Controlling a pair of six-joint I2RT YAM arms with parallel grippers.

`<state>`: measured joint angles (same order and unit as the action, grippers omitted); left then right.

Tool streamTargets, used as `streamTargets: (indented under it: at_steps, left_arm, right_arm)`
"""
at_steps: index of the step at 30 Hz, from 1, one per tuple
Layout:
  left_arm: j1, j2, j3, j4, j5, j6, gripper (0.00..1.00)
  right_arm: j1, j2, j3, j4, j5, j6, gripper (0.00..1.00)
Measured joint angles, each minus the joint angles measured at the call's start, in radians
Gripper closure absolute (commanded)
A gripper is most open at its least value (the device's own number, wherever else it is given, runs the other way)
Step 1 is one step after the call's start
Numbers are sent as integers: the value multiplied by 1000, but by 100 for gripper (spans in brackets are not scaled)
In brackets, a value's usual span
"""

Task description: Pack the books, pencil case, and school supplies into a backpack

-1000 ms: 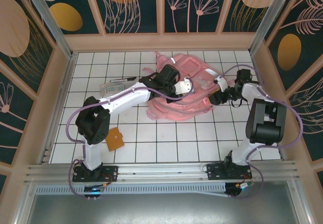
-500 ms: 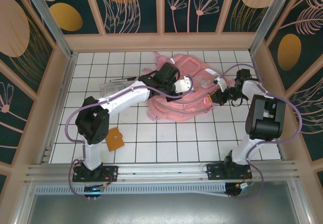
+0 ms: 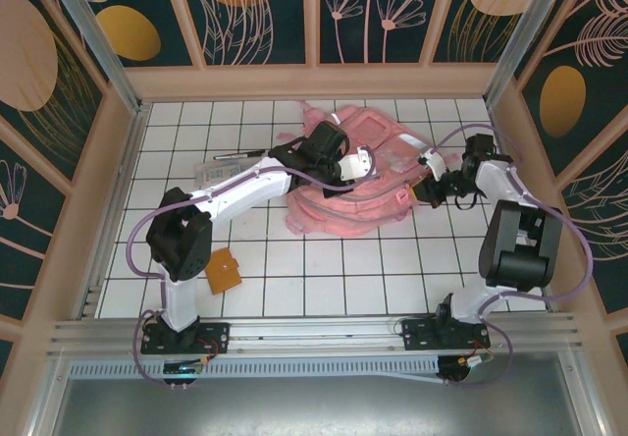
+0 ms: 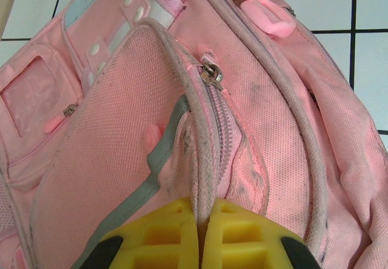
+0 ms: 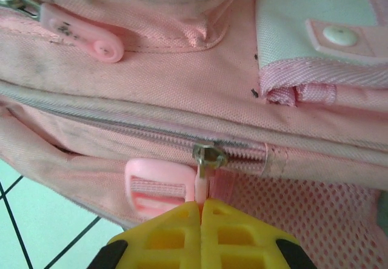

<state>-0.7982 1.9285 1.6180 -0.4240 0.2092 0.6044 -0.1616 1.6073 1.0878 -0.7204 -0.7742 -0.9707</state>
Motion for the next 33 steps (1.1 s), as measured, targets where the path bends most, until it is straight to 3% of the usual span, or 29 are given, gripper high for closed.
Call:
streamTargets:
  at_steps: [6,13,17,33]
  left_arm:
    - [0,0,0,1,1,0,100]
    - [0,0,-2,1,7,-1,100]
    - [1,0,-2,1,17,-3,100]
    - [2,0,-3,1,29,-3,100]
  right_arm:
    - [3,-63,-3,-5,93,1,100]
    - [32,-68,-25,-11,86,1,100]
    - [29,-66,-37,6,90,18,70]
    - [26,29,-40,146,83,62,68]
